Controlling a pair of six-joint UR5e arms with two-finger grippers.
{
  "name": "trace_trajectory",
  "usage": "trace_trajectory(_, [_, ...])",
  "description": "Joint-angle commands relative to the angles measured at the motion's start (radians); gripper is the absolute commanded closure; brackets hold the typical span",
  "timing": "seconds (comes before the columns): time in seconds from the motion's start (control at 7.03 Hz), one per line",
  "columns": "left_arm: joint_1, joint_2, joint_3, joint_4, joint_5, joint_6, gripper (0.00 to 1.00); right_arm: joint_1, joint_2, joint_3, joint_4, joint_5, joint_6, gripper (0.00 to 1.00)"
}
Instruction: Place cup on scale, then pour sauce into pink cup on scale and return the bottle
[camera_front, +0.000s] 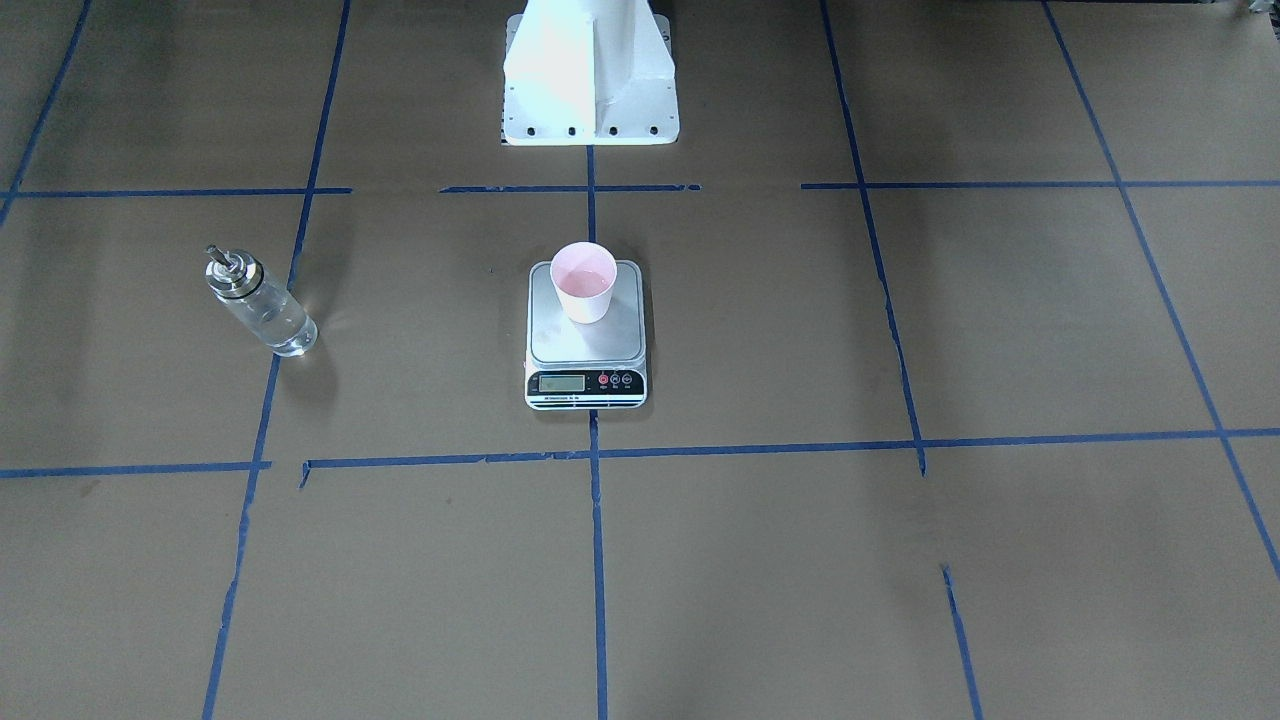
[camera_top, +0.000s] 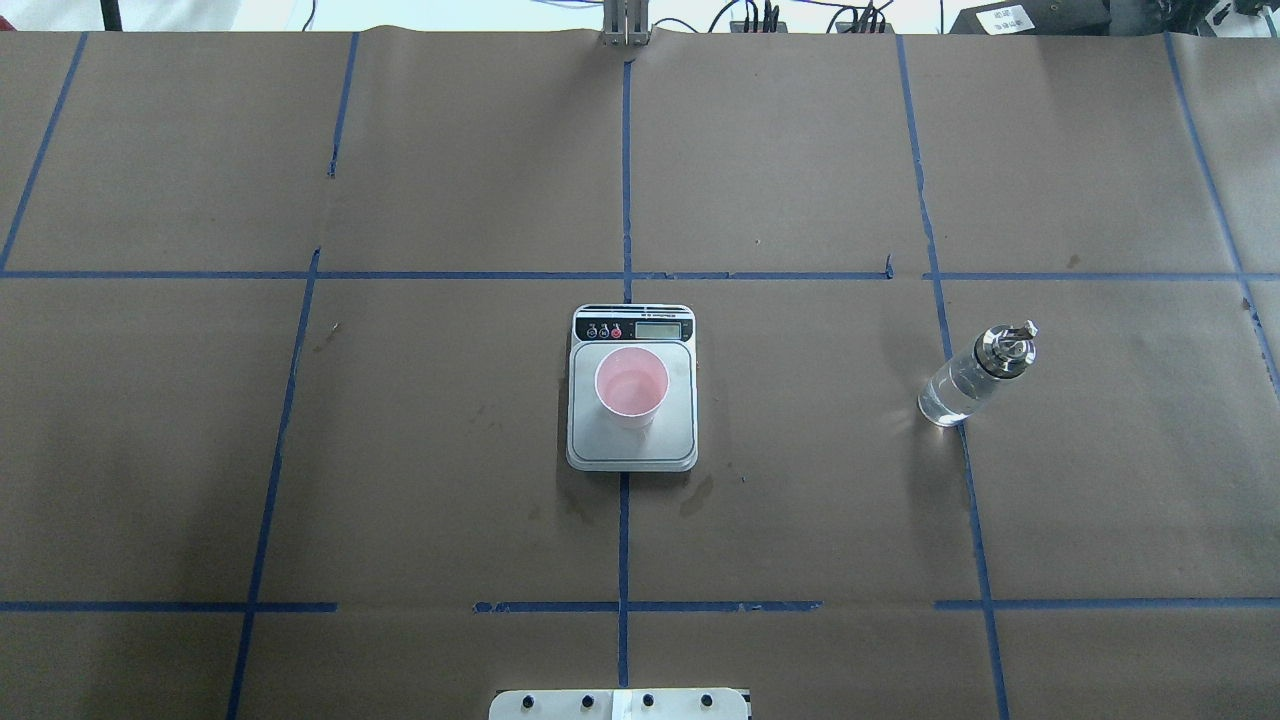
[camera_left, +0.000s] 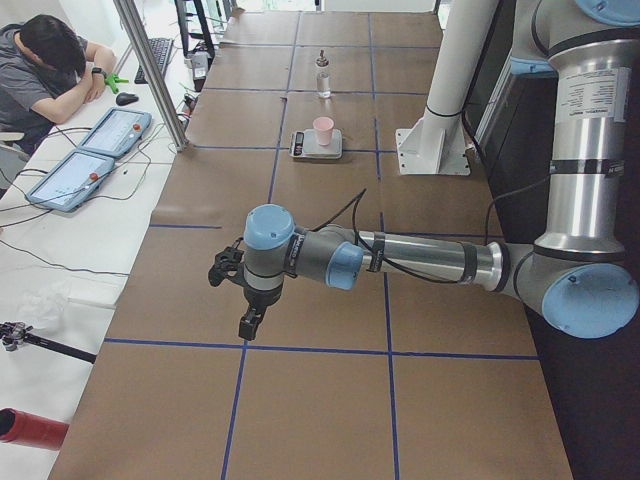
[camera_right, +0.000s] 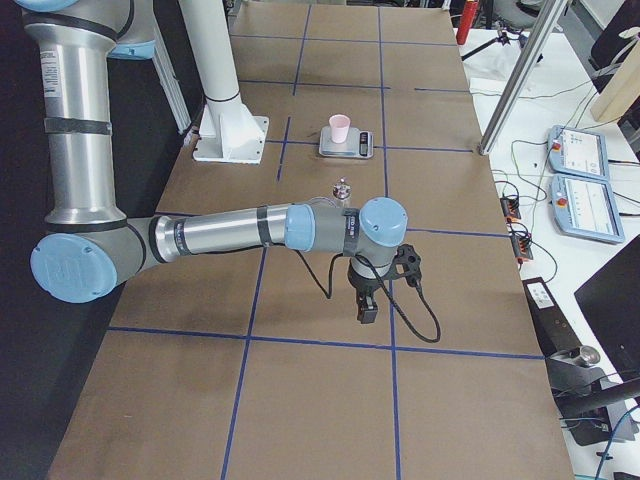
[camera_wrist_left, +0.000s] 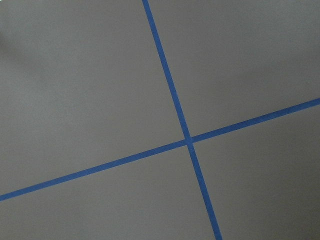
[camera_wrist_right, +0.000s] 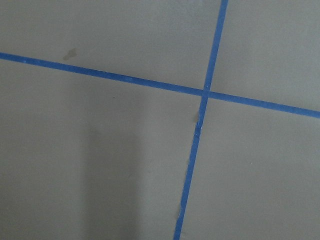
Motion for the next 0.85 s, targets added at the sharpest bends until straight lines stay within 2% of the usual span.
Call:
trace_trajectory(0.0, [0.0, 0.001, -0.004, 0.005, -0.004, 0.0, 0.0, 0.001, -0.033, -0.012, 0.082, 0.007, 0.009, 0.0])
trace_trajectory(0.57, [-0.002, 0.024, 0.001, 0.004, -0.006, 0.001, 0.0, 0.001, -0.042, -0.038, 0.107, 0.001, 0.035, 0.0])
trace_trajectory(0.71, [-0.002, 0.027, -0.004, 0.004, -0.006, 0.002, 0.0, 0.001, -0.074, -0.048, 0.199, -0.002, 0.082, 0.0])
